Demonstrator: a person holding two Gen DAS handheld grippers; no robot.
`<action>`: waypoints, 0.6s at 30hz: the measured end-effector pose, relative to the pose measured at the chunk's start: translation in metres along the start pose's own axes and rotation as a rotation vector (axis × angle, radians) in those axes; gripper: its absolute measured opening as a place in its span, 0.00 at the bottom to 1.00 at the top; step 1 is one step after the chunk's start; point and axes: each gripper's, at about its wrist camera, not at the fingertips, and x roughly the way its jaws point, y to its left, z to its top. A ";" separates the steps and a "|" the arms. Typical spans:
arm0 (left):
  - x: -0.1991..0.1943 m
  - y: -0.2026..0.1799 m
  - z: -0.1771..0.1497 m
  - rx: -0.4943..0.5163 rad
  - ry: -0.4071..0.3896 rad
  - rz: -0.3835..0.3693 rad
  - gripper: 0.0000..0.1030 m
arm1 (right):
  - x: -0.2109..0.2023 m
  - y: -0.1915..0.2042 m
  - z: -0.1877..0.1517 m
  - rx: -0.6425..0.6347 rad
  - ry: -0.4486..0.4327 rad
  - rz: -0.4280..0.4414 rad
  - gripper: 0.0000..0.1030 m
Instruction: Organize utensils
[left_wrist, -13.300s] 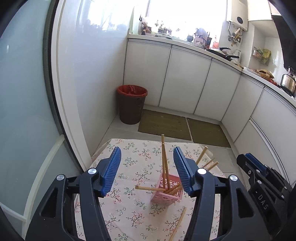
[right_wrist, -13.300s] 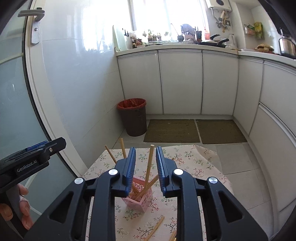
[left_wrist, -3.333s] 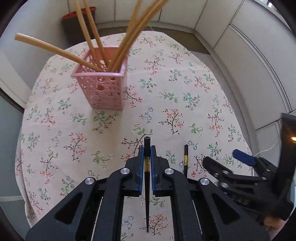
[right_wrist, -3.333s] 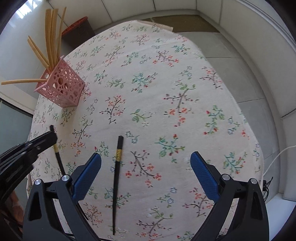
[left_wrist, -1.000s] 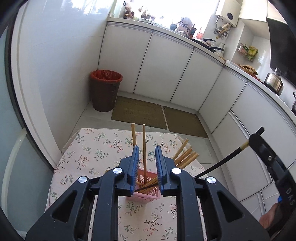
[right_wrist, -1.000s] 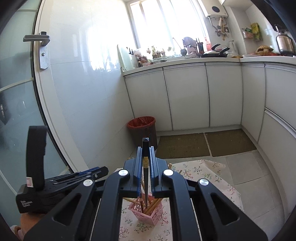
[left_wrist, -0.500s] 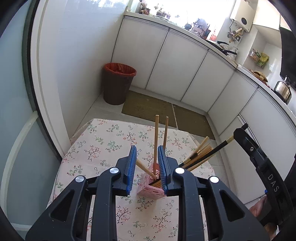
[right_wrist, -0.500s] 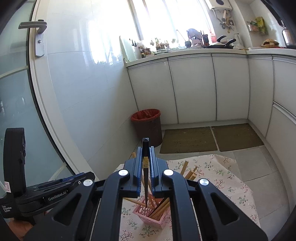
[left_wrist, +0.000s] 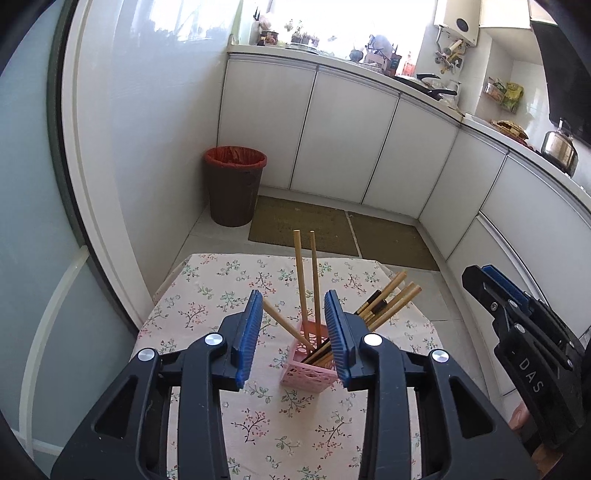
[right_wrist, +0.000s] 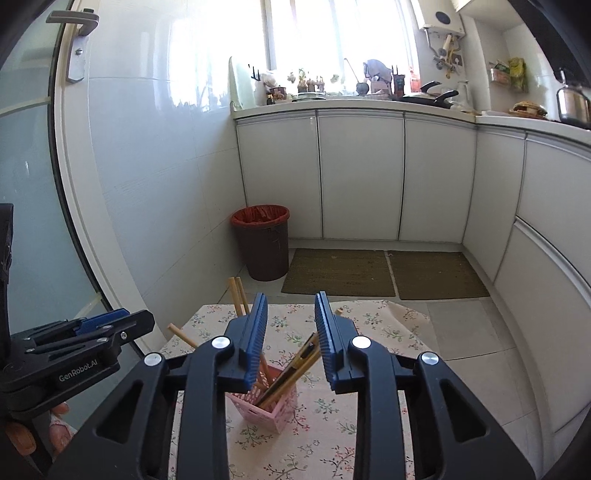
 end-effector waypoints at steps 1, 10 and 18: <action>-0.004 -0.004 -0.002 0.011 -0.005 0.003 0.36 | -0.005 -0.002 -0.001 -0.001 -0.002 -0.005 0.29; -0.034 -0.026 -0.020 0.054 -0.048 0.013 0.61 | -0.048 -0.016 -0.019 -0.001 -0.018 -0.058 0.59; -0.060 -0.043 -0.041 0.079 -0.073 0.017 0.79 | -0.076 -0.038 -0.036 0.041 -0.028 -0.162 0.79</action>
